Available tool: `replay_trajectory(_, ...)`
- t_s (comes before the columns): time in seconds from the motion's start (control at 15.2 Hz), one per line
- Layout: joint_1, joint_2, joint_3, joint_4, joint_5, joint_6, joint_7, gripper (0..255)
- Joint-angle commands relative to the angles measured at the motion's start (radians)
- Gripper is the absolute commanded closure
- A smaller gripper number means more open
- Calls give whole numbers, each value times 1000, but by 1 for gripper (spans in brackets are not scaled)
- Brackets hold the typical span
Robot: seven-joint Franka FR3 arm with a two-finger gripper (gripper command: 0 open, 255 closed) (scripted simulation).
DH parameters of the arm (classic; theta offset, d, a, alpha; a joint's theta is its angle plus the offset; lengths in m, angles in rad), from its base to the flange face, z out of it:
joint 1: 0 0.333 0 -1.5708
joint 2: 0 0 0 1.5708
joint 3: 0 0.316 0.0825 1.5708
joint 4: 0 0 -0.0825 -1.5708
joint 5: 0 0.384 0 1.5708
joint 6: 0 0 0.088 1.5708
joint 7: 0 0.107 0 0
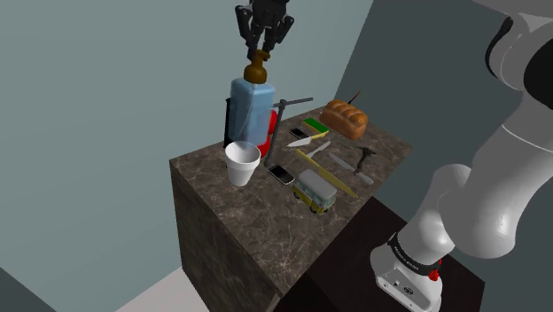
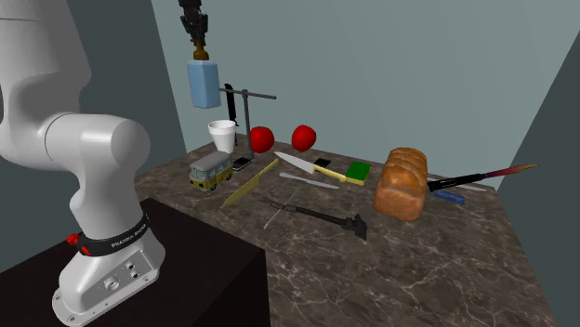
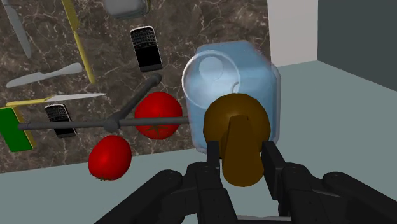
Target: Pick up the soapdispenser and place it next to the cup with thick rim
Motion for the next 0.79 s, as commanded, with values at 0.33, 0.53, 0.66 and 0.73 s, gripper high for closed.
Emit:
replay_trajectory(0.33, 80, 203, 57, 236, -26, -38, 131, 255)
replay_trajectory(0.53, 81, 192, 56, 191, -25, -5, 134, 255)
replay_trajectory(0.66, 80, 179, 56, 145, -25, 28, 135, 255)
replay_trajectory(0.73, 79, 173, 56, 123, -24, 45, 136, 255)
